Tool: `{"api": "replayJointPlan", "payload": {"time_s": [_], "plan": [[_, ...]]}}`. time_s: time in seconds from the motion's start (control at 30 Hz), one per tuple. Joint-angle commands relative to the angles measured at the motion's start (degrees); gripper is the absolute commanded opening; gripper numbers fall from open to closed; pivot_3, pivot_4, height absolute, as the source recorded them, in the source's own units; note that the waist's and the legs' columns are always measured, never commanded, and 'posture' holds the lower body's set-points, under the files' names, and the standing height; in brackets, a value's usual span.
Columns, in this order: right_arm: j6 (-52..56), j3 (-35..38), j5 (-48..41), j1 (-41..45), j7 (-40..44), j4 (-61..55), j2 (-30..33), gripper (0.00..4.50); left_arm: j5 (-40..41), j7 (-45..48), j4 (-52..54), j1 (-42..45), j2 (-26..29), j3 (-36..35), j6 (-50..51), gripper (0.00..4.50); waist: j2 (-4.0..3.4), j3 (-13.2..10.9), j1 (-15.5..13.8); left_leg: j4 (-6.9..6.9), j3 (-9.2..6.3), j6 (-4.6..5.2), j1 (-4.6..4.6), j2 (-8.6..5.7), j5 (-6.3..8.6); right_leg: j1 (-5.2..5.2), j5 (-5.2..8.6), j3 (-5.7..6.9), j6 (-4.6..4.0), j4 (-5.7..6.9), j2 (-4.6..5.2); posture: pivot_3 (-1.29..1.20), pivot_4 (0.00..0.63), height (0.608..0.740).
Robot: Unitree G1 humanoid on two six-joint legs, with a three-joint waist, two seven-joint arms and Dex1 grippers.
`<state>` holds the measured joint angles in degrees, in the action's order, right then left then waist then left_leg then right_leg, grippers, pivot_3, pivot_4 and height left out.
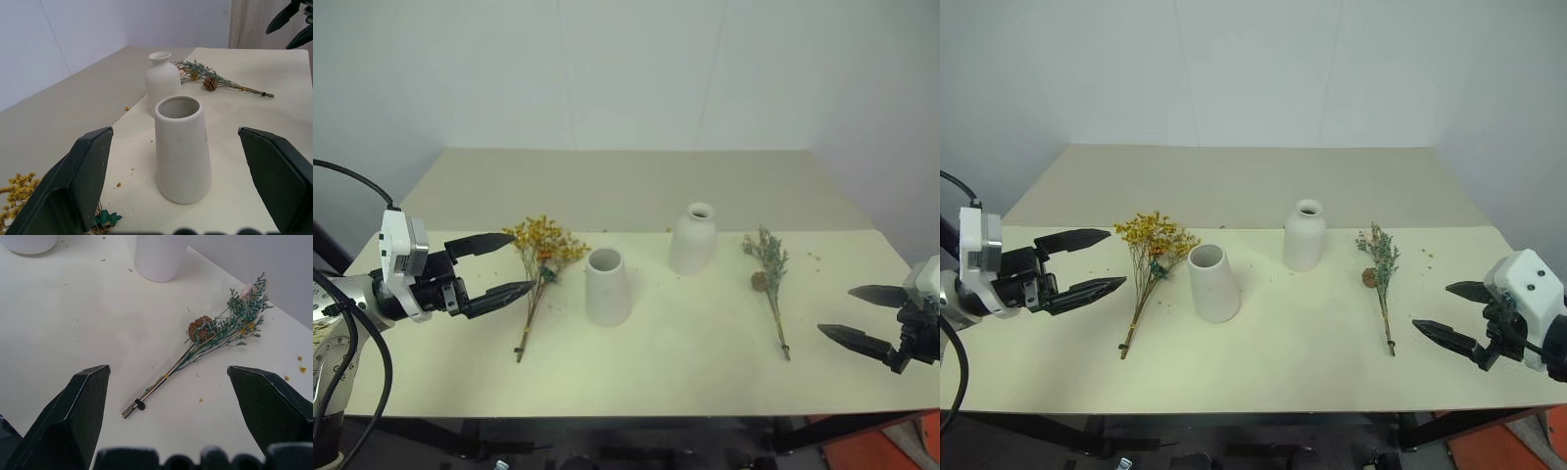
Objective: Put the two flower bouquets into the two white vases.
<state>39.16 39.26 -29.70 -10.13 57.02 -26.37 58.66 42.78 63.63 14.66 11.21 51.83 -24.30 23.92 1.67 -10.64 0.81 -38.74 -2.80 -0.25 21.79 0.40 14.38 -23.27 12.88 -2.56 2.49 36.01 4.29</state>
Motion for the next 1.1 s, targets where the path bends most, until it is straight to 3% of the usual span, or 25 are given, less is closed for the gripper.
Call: {"api": "replayJointPlan", "payload": {"time_s": [0.03,0.37,0.63,0.87,1.1], "plan": [[-1.2,1.6,0.2,0.3,-0.3,-0.5,0.1,4.5,-0.1,-0.1,0.0,1.4,0.6,-1.0,-0.8,4.48,0.0,0.0,0.0,0.0,0.0,0.0,0.0,0.0,0.0,0.0,0.0,0.0,0.0,0.0,0.0,0.0,0.15,0.74],[0.3,3.0,0.1,-1.6,-1.7,-2.2,-1.2,4.5,-1.0,0.3,-1.8,5.4,0.2,0.6,-1.8,4.48,0.0,0.0,0.0,0.0,0.0,0.0,0.02,-0.01,0.0,0.0,0.0,0.0,0.0,0.0,0.01,0.0,0.15,0.74],[0.0,-1.7,1.0,0.9,-5.9,-1.7,-2.1,4.5,-4.7,4.7,-6.5,26.0,1.4,11.9,-2.0,4.48,0.04,0.0,-0.2,-0.03,-0.02,0.0,0.04,-0.06,0.0,0.03,-0.02,0.02,0.03,-0.02,0.02,0.0,0.15,0.74],[5.7,-11.6,2.6,11.1,-17.6,1.7,-6.7,4.5,-14.0,3.9,-10.9,43.2,-7.7,27.6,-0.6,4.48,0.05,0.0,0.1,-0.11,-0.07,0.0,0.09,-0.12,-0.01,0.05,-0.07,0.01,0.03,0.0,0.02,0.0,0.15,0.74],[17.7,-20.2,3.7,25.1,-28.4,7.6,-11.9,4.5,-18.9,7.6,-17.3,50.1,-15.0,34.6,-2.8,4.48,0.0,0.0,0.6,-0.05,-0.08,0.02,0.28,-0.18,-0.01,-0.21,-0.3,-0.06,-0.27,0.06,0.03,0.0,0.15,0.74]]}}
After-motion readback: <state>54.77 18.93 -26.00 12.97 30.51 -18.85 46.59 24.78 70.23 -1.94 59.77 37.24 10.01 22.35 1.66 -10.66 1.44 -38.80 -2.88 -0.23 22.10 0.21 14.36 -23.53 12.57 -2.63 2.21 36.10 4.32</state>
